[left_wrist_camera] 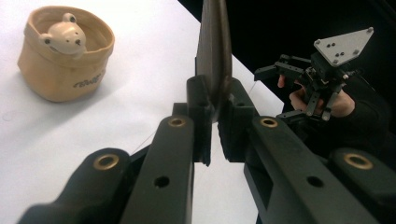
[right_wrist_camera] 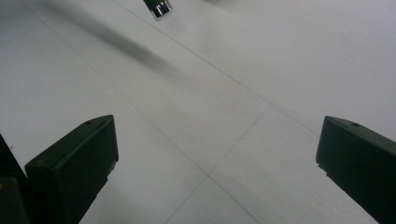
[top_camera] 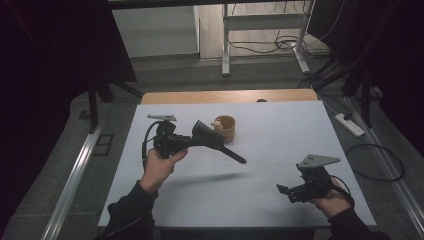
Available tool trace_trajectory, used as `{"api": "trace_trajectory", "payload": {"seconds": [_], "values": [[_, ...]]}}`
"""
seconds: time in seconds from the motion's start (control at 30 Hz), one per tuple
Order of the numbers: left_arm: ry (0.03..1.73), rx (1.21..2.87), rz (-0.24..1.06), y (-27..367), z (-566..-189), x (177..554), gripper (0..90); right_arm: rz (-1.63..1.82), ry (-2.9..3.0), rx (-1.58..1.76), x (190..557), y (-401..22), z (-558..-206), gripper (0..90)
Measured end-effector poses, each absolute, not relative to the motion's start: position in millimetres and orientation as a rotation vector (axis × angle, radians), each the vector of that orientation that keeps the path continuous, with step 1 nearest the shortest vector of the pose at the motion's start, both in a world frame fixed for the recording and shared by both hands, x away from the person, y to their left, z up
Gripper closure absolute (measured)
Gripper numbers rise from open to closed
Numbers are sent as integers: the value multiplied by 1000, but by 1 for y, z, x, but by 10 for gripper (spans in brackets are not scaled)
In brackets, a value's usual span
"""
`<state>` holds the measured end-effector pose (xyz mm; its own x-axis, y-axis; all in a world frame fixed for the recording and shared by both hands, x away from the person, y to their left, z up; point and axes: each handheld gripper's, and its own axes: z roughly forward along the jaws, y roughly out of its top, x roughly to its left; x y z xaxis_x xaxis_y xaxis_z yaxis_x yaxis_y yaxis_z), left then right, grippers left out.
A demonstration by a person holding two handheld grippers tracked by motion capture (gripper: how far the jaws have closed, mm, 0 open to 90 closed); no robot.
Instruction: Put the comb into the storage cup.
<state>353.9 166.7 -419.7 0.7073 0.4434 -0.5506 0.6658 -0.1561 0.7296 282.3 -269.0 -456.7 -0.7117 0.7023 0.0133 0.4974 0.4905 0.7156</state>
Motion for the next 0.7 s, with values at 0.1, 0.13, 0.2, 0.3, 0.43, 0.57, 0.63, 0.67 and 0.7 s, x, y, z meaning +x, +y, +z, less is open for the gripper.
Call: {"api": "trace_trajectory", "payload": {"seconds": [0.1,0.13,0.2,0.3,0.43,0.57,0.63,0.67,0.7], "values": [[882,1792,-242,169,-418,356,829,1032,2451,1026,281,-273,-457,0],[885,1789,-243,170,-418,357,829,1028,2450,1033,281,-274,-457,0],[888,1785,-240,172,-417,358,829,1025,2445,1045,280,-277,-457,0],[892,1784,-233,174,-415,360,829,1019,2441,1053,278,-280,-458,0],[898,1781,-226,177,-413,363,829,1003,2437,1066,275,-284,-458,0],[900,1774,-220,179,-409,366,829,991,2426,1086,274,-288,-458,0],[901,1773,-214,181,-408,367,829,987,2421,1102,273,-290,-458,0],[900,1772,-211,181,-407,367,829,985,2417,1106,273,-292,-459,0],[900,1771,-211,181,-406,368,829,982,2417,1115,272,-293,-459,0]]}}
